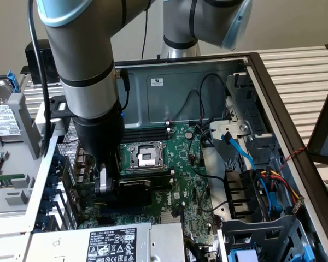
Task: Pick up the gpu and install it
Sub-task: 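Insert the gpu into the slot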
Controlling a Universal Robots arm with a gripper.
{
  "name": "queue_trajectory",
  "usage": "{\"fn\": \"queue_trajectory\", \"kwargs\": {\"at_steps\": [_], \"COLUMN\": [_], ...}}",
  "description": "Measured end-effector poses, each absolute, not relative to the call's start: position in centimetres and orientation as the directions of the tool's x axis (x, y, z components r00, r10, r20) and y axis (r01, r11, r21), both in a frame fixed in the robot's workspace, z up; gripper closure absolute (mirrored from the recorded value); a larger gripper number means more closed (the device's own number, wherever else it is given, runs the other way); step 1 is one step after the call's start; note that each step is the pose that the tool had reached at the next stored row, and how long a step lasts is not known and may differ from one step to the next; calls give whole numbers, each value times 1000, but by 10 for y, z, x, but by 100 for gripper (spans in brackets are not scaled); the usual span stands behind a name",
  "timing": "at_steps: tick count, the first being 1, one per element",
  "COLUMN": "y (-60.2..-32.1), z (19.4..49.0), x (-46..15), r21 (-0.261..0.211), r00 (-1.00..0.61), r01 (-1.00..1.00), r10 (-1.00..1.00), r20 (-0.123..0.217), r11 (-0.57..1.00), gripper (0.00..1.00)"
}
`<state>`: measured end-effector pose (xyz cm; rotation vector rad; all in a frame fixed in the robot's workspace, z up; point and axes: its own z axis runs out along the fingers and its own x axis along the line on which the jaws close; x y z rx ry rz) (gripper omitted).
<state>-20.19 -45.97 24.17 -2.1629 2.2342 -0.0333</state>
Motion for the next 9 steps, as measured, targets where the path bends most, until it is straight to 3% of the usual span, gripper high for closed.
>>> {"fn": "queue_trajectory", "kwargs": {"at_steps": [2,9], "y": [-460,-460], "z": [242,250], "x": [-201,-201], "r21": [-38,-38], "r00": [-31,-32], "r01": [-999,-999], "r10": [-999,-999], "r20": [-8,-8], "r11": [32,32], "gripper": [66,66]}}
